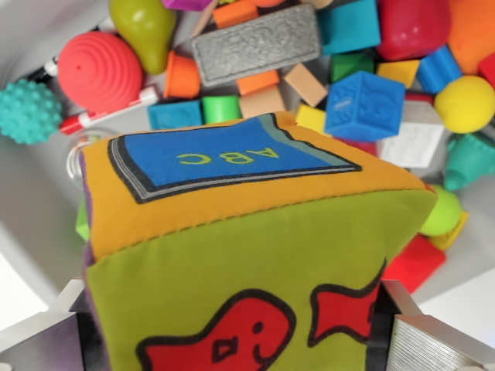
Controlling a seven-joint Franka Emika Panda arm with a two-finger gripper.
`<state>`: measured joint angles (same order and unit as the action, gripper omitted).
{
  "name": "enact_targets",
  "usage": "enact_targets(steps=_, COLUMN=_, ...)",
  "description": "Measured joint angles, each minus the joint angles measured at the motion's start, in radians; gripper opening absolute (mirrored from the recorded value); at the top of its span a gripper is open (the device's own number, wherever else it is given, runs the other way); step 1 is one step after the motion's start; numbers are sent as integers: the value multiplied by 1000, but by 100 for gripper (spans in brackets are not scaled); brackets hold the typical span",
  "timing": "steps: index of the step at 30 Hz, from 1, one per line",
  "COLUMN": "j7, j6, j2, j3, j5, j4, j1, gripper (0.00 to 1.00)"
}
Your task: Pick an object from the bin
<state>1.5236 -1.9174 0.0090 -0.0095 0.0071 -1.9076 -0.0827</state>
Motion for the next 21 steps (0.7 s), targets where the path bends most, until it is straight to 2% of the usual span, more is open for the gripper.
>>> enact_targets(steps=8, j7=0, j6=25, j2=-3, j3=0, j5=0, j4=21, j1=0, gripper=0)
enact_targets(steps=21, j7=0, j6=27, j2=-3, j3=0, j5=0, j4=22, j1=0, gripper=0)
